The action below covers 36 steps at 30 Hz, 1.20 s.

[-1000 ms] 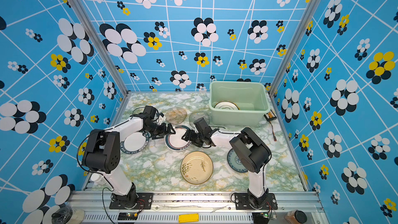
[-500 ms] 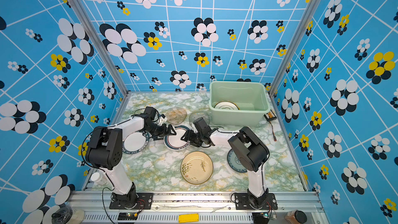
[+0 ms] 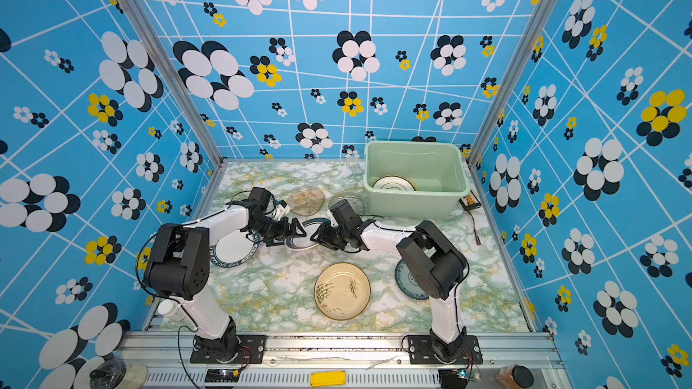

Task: Place the plates into the plastic bin on the countertop
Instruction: Pick up the plate from the center of the table.

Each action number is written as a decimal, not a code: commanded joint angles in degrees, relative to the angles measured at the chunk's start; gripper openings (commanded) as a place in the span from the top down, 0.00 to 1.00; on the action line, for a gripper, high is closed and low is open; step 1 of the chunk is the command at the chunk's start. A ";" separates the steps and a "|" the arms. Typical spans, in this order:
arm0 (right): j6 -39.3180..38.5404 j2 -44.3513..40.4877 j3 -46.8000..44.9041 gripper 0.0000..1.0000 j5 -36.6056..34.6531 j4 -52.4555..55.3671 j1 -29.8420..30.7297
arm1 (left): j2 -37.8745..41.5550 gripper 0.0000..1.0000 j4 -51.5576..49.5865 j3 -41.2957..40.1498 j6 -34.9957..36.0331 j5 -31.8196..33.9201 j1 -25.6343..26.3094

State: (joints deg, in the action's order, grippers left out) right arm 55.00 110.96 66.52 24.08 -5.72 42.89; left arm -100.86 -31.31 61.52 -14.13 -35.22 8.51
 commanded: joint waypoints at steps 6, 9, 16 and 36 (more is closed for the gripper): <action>-1.04 -5.39 0.73 0.79 -2.85 3.65 1.30 | 7.05 0.04 -0.17 -3.85 -1.25 -2.13 0.41; -1.23 -7.66 -0.14 0.83 -4.19 4.63 1.52 | 9.60 0.04 -0.11 -5.18 -1.77 -1.64 0.44; -1.63 -17.25 -2.81 0.91 -10.00 8.52 1.80 | 18.01 0.04 0.84 -8.83 -4.31 -0.08 0.25; -19.09 -34.90 21.16 1.00 -12.04 53.08 -20.03 | 51.98 0.01 12.27 -11.82 -18.33 6.94 3.03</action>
State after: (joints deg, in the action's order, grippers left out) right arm 40.40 77.58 83.88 9.58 41.10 26.83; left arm -49.74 -20.14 46.85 -31.97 -29.10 10.37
